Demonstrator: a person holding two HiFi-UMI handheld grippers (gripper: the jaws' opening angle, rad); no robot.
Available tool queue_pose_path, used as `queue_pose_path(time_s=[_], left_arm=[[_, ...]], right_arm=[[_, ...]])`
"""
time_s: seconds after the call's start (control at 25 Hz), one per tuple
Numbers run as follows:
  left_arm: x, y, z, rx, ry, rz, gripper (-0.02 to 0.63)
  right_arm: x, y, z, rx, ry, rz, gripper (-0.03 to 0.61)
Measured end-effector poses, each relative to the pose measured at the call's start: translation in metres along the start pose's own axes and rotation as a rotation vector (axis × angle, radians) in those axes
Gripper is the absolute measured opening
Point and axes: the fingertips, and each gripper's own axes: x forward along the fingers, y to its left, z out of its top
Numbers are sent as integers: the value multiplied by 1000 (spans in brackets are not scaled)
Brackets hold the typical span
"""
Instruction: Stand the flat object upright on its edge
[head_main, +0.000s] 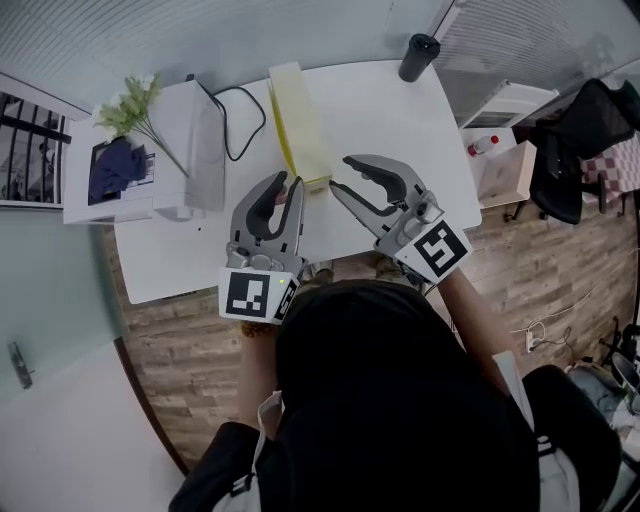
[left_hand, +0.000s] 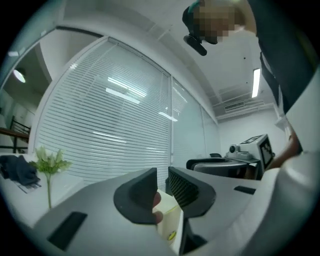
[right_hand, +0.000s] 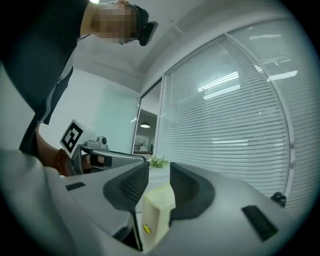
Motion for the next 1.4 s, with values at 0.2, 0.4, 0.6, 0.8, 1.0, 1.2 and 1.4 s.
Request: queue_pose_path(time_s=[0.2,0.4,0.6,0.8,1.0,1.2,1.4], left_arm=[[-7,18,-1,43,-10,267,42],[-13,22,-33,15,90,350,9],[-15,27,-42,26,117,365,6],[-13,25,-46,33,123,358,6],[-11,23,-47,38,124,350,6],[-10,24,-48,34,123,343,6],[-9,24,-48,34,120,337,6]], right_arm=[[5,-6,-5,22,-30,-140,83],[0,-12,-29,-10,50,-275,41],[-5,-7,-42,-83,106,-312,14],[-3,-7,-49,-122,156,-307,5],[-2,-6,-49,-143,171,-303,5],[0,-6,-52,-145,174,-297,5],[1,-4,-52,-147,185,-292,5]])
